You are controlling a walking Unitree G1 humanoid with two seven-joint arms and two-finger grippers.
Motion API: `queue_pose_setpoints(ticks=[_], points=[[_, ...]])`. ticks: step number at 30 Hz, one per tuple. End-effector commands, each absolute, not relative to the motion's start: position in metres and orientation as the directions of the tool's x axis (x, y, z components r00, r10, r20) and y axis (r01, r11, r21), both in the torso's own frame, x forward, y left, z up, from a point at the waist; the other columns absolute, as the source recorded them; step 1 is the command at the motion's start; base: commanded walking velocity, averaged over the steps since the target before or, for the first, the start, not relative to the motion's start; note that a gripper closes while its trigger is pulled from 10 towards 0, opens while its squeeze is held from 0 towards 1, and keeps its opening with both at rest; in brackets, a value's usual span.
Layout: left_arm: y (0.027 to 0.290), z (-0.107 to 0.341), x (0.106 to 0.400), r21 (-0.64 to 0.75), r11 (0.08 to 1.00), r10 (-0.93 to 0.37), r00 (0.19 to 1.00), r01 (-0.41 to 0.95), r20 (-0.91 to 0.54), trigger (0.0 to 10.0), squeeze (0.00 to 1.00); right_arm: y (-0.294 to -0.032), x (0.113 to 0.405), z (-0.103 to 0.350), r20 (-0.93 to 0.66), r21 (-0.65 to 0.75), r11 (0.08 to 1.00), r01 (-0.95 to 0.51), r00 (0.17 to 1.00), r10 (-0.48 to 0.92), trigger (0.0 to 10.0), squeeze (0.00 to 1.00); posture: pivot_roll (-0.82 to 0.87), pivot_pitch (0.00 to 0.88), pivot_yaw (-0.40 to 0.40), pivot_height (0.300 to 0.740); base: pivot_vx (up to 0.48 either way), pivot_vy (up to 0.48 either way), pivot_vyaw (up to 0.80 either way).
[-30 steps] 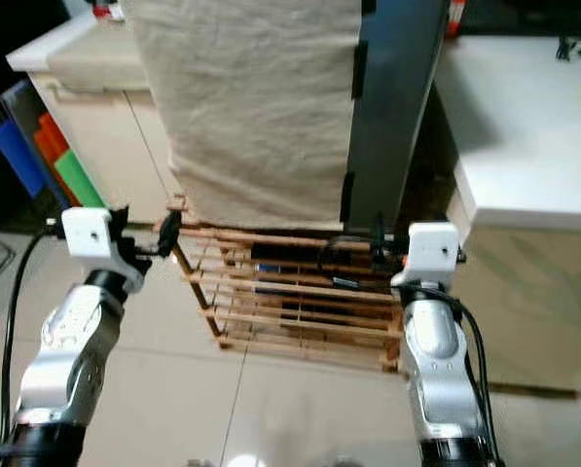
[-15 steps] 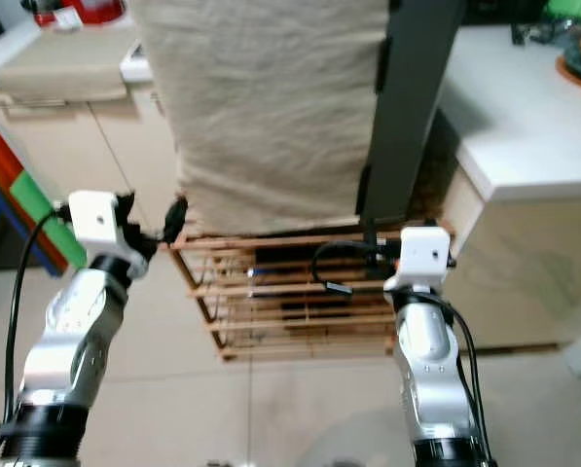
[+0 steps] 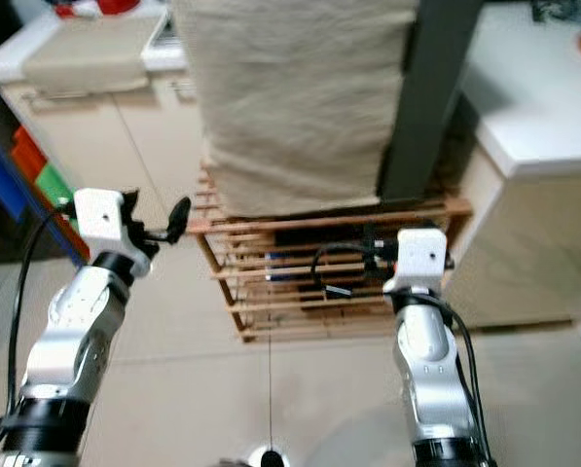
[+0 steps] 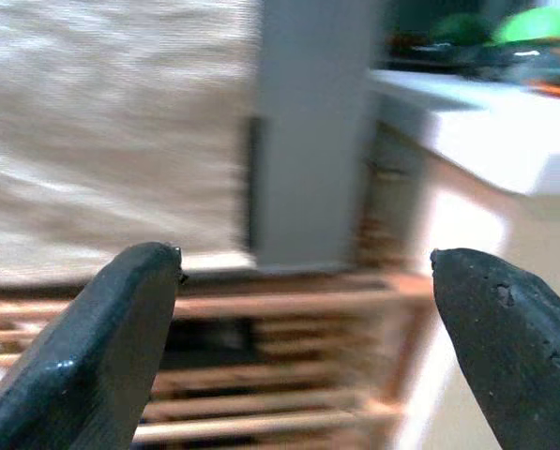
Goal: Restocking fridge
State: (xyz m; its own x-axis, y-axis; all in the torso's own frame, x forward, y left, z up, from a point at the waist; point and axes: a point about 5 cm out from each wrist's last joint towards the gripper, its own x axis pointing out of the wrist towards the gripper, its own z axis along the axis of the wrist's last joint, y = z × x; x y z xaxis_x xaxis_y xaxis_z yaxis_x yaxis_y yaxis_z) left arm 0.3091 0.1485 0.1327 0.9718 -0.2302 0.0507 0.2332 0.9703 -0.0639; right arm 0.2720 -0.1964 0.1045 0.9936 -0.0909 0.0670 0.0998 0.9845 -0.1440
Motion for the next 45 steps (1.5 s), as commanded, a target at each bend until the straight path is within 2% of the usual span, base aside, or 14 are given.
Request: queue_pose_setpoints(ticks=[1, 6, 11, 20, 30, 34, 39, 45], points=[[0.151, 0.121, 0.311, -0.079, 0.968, -0.239, 0.971, 0.237, -0.013, 10.0, 0.0, -0.198, 0.27, 0.106, 0.088, -0.144, 0.983, 0.112, 0.991, -0.1, 10.0, 0.0, -0.16, 0.0, 0.109, 0.74, 0.0, 0.0, -0.8], [0.149, 0.112, 0.314, -0.121, 0.961, -0.259, 0.963, 0.25, -0.073, 10.0, 0.0, -0.204, 0.26, 0.096, 0.056, -0.162, 0.976, 0.142, 0.989, -0.135, 10.0, 0.0, -0.17, 0.0, 0.105, 0.74, 0.0, 0.0, -0.8], [0.138, 0.106, 0.313, -0.081, 0.944, -0.329, 0.939, 0.321, -0.105, 10.0, 0.0, -0.211, 0.255, 0.095, 0.053, -0.168, 0.971, 0.17, 0.985, -0.164, 10.0, 0.0, -0.18, 0.0, 0.107, 0.74, 0.0, 0.0, -0.8], [0.134, 0.105, 0.317, -0.144, 0.913, -0.396, 0.913, 0.381, -0.096, 10.0, 0.0, -0.216, 0.251, 0.095, 0.058, -0.184, 0.964, 0.193, 0.981, -0.185, 10.0, 0.0, -0.2, 0.0, 0.111, 0.74, 0.0, 0.0, -0.8], [0.133, 0.101, 0.309, -0.138, 0.918, -0.384, 0.919, 0.371, -0.086, 10.0, 0.0, -0.219, 0.245, 0.09, 0.026, -0.195, 0.966, 0.172, 0.985, -0.17, 10.0, 0.0, -0.19, 0.0, 0.078, 0.74, 0.0, 0.0, -0.79], [0.127, 0.107, 0.307, -0.129, 0.904, -0.416, 0.908, 0.408, -0.049, 10.0, 0.0, -0.219, 0.247, 0.09, 0.021, -0.195, 0.966, 0.167, 0.986, -0.166, 10.0, 0.0, -0.19, 0.0, 0.076, 0.74, 0.0, 0.0, -0.79], [0.122, 0.114, 0.308, -0.126, 0.89, -0.443, 0.896, 0.437, -0.022, 10.0, 0.0, -0.218, 0.247, 0.089, 0.015, -0.192, 0.967, 0.166, 0.986, -0.166, 10.0, 0.0, -0.21, 0.0, 0.083, 0.74, 0.48, 0.0, -0.79], [0.126, 0.106, 0.307, -0.157, 0.902, -0.415, 0.908, 0.402, -0.061, 10.0, 0.0, -0.218, 0.249, 0.087, 0.004, -0.194, 0.968, 0.156, 0.987, -0.158, 10.0, 0.0, -0.26, 0.0, 0.113, 0.74, 0.48, 0.0, -0.79]])
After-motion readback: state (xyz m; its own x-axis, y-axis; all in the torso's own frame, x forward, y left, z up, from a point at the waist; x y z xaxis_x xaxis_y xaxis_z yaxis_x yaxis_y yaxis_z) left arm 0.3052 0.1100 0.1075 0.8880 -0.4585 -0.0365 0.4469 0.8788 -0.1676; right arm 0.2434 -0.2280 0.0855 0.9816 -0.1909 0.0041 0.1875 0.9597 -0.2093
